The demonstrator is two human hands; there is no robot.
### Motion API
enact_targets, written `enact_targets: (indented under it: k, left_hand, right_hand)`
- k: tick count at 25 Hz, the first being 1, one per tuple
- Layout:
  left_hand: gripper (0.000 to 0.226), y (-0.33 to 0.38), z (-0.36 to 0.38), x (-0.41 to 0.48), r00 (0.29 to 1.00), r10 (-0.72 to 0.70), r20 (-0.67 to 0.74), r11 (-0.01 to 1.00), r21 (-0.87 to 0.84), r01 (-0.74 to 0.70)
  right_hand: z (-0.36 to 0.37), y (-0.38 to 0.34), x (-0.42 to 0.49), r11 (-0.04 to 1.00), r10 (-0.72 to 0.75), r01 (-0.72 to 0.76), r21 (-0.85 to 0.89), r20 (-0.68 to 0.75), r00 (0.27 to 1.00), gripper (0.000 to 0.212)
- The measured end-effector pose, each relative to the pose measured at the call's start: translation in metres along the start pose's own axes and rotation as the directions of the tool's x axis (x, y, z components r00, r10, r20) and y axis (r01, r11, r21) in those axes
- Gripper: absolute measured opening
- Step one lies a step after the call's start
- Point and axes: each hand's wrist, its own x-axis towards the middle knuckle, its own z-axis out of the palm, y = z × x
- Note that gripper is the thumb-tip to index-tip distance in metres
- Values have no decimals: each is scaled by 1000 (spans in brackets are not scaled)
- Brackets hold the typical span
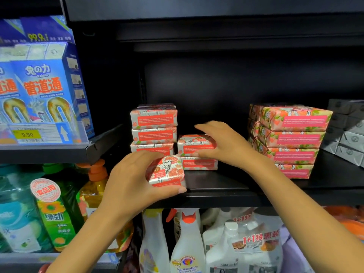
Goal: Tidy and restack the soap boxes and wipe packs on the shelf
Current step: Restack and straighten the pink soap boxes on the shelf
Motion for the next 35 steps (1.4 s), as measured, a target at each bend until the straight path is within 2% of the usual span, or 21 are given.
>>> enact_targets:
  k: [3, 4, 6, 8, 10, 14, 18, 20, 25, 28, 35]
  left_hand:
    - [86, 15, 4, 13, 1000, 13, -27, 999, -51, -15]
    - [86, 22, 6, 21, 999, 36, -40, 998, -58, -38]
    - [81, 36, 10, 40, 992, 103, -68, 993, -52, -107]
    - [77, 48, 16, 61, 985, 158, -73, 987, -16, -160]
    - [77, 58, 27, 80, 978, 204, -51, 979, 35, -203]
    - [71, 65, 49, 110, 977, 214, 20, 973, 83, -215]
    - [72, 57, 64, 122, 986, 120, 116, 985, 107, -132]
    - [66, 55, 66, 119, 988, 131, 81, 986, 93, -138]
    - [39, 43, 63, 97, 943, 323, -83, 937, 171, -306]
    - [30, 36, 62, 89, 944, 302, -136, 946, 165, -279]
    - [30, 35, 62, 85, 941, 303, -149, 930, 263, -258]
  right_hand:
    - [-11, -1, -41, 989, 34, 7, 146, -274, 961, 55]
    - [-11, -1, -57, 986, 40, 12, 168, -302, 952, 48]
    - [-6, -4, -85, 983, 59, -17, 182, -225, 973, 41]
    - [5, -7, -102, 986, 65, -53, 157, -74, 995, 47]
    - [13, -5, -109, 995, 52, -52, 88, 3, 999, 52]
    - [19, -1, -111, 998, 52, -51, 49, -27, 998, 51]
    - [20, 1, -111, 997, 53, -50, 59, -43, 998, 51]
    - [19, 1, -110, 996, 54, -51, 71, -40, 998, 51]
    - [19, 2, -111, 997, 49, -46, 62, -39, 998, 51]
    - [19, 2, -112, 997, 49, -46, 64, -42, 998, 50]
    - [20, 3, -112, 997, 46, -43, 71, -53, 998, 50]
